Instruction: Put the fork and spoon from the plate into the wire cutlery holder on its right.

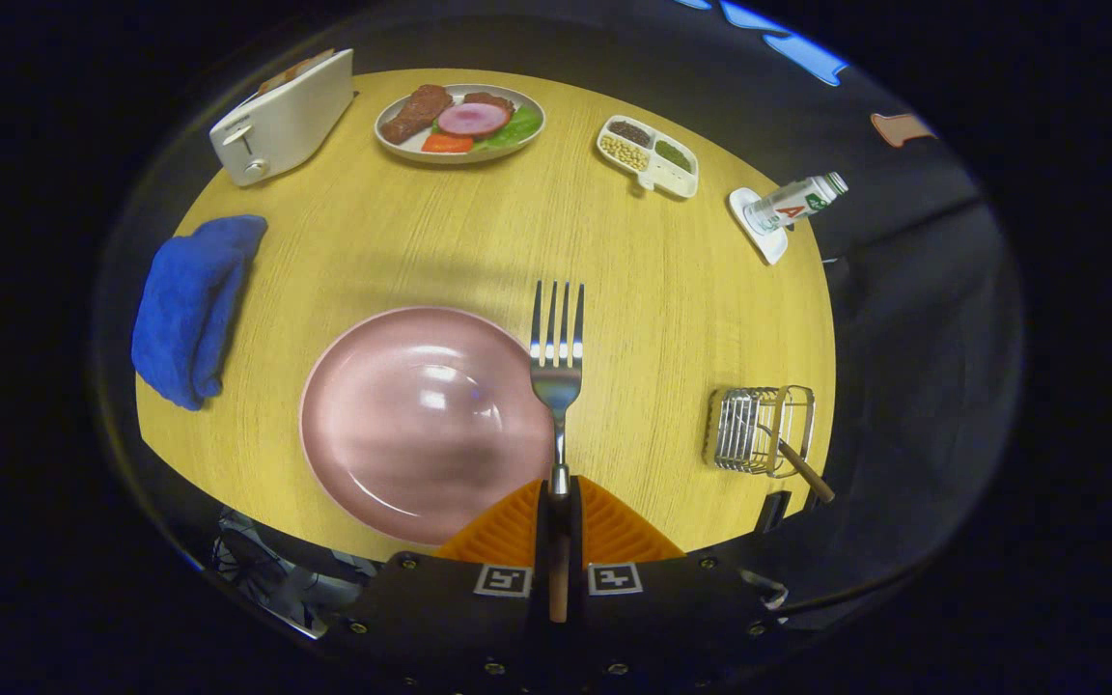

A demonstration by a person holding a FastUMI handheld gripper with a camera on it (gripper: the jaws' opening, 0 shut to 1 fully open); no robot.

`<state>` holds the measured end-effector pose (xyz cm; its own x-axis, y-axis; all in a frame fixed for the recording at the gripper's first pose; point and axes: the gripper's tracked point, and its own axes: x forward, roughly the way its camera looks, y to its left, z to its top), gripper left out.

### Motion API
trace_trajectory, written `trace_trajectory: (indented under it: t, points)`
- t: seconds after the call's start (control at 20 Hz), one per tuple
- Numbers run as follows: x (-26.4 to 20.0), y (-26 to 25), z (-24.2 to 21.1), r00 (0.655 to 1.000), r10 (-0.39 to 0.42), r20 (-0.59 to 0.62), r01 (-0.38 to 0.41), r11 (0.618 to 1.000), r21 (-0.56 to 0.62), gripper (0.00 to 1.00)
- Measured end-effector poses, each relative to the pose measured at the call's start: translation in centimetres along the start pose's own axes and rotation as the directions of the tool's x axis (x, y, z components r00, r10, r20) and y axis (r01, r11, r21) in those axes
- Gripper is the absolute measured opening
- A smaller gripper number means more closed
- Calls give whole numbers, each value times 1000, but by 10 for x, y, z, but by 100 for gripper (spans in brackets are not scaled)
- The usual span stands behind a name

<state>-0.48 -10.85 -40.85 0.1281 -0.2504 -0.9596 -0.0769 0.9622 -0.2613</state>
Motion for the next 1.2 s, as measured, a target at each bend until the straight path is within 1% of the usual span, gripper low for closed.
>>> trace_trajectory:
  t: [0.3,0.7,0.9,1.2]
  points:
    - [-3,-58,-7,997,-57,-47,61,993,97,7]
    - [9,-127,-32,988,-84,-129,113,963,244,7]
    - [17,-156,-53,978,-94,-186,145,948,282,7]
    - [31,-179,-71,967,-76,-244,153,937,315,7]
